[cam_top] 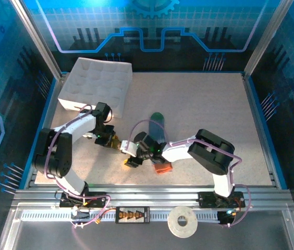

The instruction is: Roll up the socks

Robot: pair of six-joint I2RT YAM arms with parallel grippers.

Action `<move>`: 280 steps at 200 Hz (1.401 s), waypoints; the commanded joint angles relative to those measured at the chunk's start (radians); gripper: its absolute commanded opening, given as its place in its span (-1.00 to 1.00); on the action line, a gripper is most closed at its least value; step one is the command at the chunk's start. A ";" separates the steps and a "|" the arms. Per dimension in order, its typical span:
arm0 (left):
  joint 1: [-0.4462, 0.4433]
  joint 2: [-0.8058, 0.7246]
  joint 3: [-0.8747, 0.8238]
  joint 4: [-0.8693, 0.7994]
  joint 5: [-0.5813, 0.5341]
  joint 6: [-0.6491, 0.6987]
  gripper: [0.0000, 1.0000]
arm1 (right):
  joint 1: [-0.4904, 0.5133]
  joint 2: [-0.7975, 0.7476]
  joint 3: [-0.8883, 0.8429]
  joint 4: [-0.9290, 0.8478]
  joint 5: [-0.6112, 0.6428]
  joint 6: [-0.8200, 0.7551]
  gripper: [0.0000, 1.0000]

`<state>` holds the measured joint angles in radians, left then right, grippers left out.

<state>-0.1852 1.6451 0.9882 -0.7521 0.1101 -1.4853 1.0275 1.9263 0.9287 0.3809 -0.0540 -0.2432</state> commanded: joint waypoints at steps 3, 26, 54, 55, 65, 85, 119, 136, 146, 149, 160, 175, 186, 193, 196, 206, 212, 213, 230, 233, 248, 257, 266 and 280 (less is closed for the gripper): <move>0.010 0.084 -0.020 -0.167 0.002 0.048 -0.41 | 0.036 0.001 0.012 0.177 0.256 -0.267 0.30; 0.022 0.120 0.011 -0.182 0.015 0.070 -0.40 | 0.063 0.041 0.067 0.149 0.261 -0.313 0.30; 0.029 0.141 0.041 -0.192 0.025 0.087 -0.40 | 0.075 0.114 0.157 0.088 0.316 -0.304 0.28; 0.029 0.142 0.043 -0.192 0.026 0.088 -0.40 | 0.075 0.116 0.159 0.087 0.317 -0.304 0.28; 0.030 0.150 0.055 -0.198 0.029 0.095 -0.40 | 0.075 0.132 0.176 0.084 0.319 -0.301 0.27; 0.030 0.164 0.072 -0.202 0.036 0.102 -0.40 | 0.074 0.161 0.219 0.044 0.311 -0.291 0.23; 0.032 0.151 0.089 -0.204 0.048 0.116 -0.35 | 0.054 0.210 0.293 -0.059 0.307 -0.209 -0.22; 0.033 0.115 0.096 -0.199 0.043 0.125 -0.11 | 0.043 0.211 0.302 -0.105 0.266 -0.168 -0.53; 0.034 0.083 0.099 -0.195 0.039 0.127 0.09 | 0.037 0.205 0.291 -0.145 0.232 -0.151 -0.67; 0.035 0.074 0.099 -0.193 0.038 0.128 0.13 | 0.036 0.204 0.287 -0.150 0.223 -0.145 -0.70; 0.036 0.043 0.097 -0.187 0.038 0.125 0.28 | 0.029 0.194 0.273 -0.170 0.186 -0.119 -0.78; 0.045 -0.004 0.082 -0.160 0.039 0.114 0.44 | 0.022 0.191 0.258 -0.200 0.140 -0.097 -0.85; 0.054 -0.038 0.062 -0.118 0.042 0.107 0.57 | 0.022 0.189 0.246 -0.211 0.121 -0.088 -0.88; 0.059 -0.056 0.052 -0.101 0.036 0.103 0.66 | 0.021 0.188 0.240 -0.215 0.108 -0.078 -0.90; 0.063 -0.062 0.050 -0.093 0.034 0.103 0.70 | 0.020 0.188 0.239 -0.219 0.102 -0.076 -0.90; 0.075 -0.073 0.037 -0.056 0.038 0.107 0.83 | 0.018 0.191 0.237 -0.230 0.088 -0.064 -0.91; 0.080 -0.075 0.034 -0.045 0.041 0.108 0.87 | 0.017 0.193 0.239 -0.235 0.087 -0.055 -0.91; 0.080 -0.076 0.034 -0.044 0.042 0.108 0.87 | 0.017 0.193 0.239 -0.236 0.087 -0.055 -0.91; 0.087 -0.051 0.053 -0.041 0.047 0.120 0.93 | 0.014 0.196 0.238 -0.241 0.081 -0.041 -0.91; 0.087 -0.044 0.059 -0.046 0.045 0.125 0.94 | 0.014 0.197 0.239 -0.242 0.083 -0.040 -0.91; 0.081 0.000 0.109 -0.106 0.039 0.152 0.99 | 0.012 0.198 0.240 -0.245 0.083 -0.040 -0.91; 0.075 0.042 0.161 -0.207 0.020 0.159 0.99 | 0.014 0.200 0.244 -0.250 0.085 -0.042 -0.91; 0.068 0.077 0.194 -0.269 0.002 0.170 0.99 | 0.012 0.201 0.246 -0.254 0.085 -0.045 -0.91; 0.057 0.095 0.195 -0.294 -0.006 0.149 0.99 | 0.013 0.201 0.251 -0.256 0.085 -0.045 -0.91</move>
<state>-0.1120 1.6974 1.1397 -0.9005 0.1368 -1.3502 1.0412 2.0937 1.2060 0.3138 0.0681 -0.3134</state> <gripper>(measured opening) 0.993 0.130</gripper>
